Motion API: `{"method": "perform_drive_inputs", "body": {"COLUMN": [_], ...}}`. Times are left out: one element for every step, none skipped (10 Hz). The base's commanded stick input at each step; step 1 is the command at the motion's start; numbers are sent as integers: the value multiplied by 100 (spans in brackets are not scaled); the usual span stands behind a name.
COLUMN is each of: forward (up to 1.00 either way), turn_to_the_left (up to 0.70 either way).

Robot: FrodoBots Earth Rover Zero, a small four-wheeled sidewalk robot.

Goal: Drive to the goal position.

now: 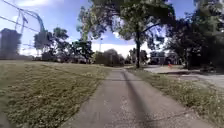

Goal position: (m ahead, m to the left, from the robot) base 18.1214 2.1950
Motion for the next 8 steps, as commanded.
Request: {"method": "perform_drive_inputs", "body": {"forward": [100, 100, 100, 100, 100, 100, 100, 100], "turn_to_the_left": [0, 0, 0, 0, 0, 0, 0, 0]}}
